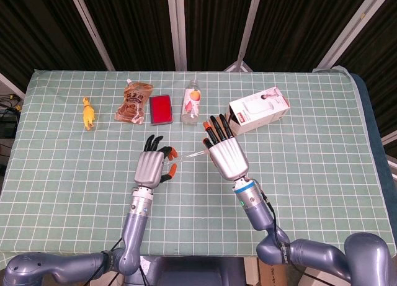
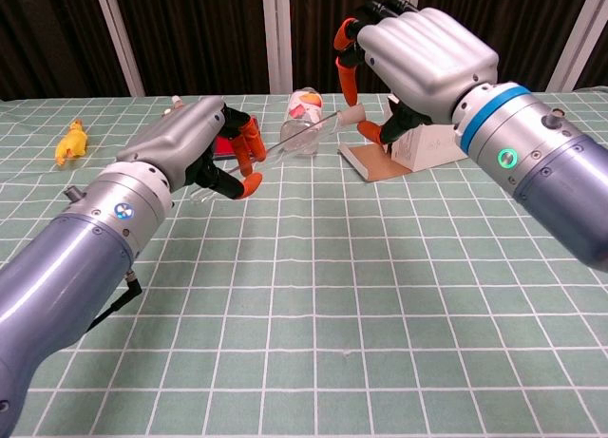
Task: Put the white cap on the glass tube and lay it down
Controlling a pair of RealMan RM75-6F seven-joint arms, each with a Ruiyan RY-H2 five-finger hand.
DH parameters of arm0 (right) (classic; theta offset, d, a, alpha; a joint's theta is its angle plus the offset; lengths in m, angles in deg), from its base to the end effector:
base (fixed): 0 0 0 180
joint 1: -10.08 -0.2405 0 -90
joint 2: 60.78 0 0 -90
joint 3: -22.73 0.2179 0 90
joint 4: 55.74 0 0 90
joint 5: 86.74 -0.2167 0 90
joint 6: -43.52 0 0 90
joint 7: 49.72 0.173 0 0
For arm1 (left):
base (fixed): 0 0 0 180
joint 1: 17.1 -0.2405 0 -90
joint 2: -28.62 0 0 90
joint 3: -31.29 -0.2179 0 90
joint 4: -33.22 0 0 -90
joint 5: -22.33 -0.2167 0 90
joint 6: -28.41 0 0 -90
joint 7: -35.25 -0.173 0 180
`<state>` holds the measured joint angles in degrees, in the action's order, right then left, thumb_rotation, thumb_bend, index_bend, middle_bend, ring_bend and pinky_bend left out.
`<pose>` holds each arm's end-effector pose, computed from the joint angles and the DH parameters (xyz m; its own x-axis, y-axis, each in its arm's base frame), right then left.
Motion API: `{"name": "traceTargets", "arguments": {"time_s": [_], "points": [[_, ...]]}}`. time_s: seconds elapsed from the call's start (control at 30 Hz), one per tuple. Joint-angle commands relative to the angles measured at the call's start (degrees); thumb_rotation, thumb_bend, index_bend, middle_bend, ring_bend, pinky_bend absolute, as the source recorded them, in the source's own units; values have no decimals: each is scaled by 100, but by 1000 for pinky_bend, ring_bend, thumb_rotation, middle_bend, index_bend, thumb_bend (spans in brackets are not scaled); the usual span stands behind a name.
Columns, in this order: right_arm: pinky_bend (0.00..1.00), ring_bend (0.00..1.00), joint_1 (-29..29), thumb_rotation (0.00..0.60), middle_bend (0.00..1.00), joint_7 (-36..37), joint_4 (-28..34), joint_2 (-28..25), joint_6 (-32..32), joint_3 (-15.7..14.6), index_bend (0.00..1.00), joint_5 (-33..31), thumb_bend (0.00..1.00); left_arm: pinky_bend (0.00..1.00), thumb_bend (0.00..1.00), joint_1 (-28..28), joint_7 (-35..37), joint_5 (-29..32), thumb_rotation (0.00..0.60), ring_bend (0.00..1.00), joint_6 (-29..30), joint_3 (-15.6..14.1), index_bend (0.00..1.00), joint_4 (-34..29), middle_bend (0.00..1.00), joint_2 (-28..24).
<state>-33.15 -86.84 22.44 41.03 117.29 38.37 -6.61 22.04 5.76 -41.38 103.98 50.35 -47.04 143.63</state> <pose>-0.0294 -0.3378 -0.0168 0.4917 0.2704 0.8277 -0.7066 -0.4316 0.5608 -0.0363 0.3151 -0.0653 0.1428 0.0613 0.9879 0.9718 -0.1978 -0.1282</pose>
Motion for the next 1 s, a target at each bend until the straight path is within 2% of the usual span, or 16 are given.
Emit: {"name": "traceTargets", "arguments": {"time_s": [0.03, 0.47, 0.5, 0.57, 0.63, 0.7, 0.77, 1.0], "points": [[0, 15, 5, 600, 205, 0, 8, 7, 0, -9, 614, -6, 396, 9, 789, 6, 4, -2, 600, 116, -6, 5, 499, 10, 505, 11], [0, 15, 25, 600, 205, 18, 27, 25, 12, -50, 604, 2, 395, 9, 789, 52, 41, -23, 600, 116, -47, 29, 500, 125, 505, 102], [0, 12, 26, 600, 204, 13, 29, 26, 12, -52, 563, 1, 395, 10, 789, 55, 41, -27, 600, 116, -47, 29, 500, 133, 505, 105], [0, 4, 31, 600, 167, -136, 21, 14, 4, -63, 398, -25, 396, 10, 789, 57, 41, -42, 600, 116, -41, 27, 500, 155, 505, 112], [0, 0, 50, 600, 66, -323, 86, -8, -36, -68, 142, -119, 396, 10, 789, 58, 42, -72, 600, 116, -31, 23, 500, 177, 505, 105], [0, 0, 87, 600, 14, -498, 244, -80, -89, -87, 36, -227, 395, 9, 789, 57, 61, -109, 600, 116, -20, 22, 501, 200, 505, 84], [0, 0, 122, 600, 0, -581, 381, -129, -95, -110, 2, -274, 396, 9, 789, 55, 80, -131, 600, 116, -17, 20, 501, 211, 505, 75], [0, 0, 245, 600, 0, -589, 599, -246, 4, -214, 0, -240, 395, 9, 790, 41, 94, -215, 600, 117, -37, -39, 501, 218, 505, 6]]}}
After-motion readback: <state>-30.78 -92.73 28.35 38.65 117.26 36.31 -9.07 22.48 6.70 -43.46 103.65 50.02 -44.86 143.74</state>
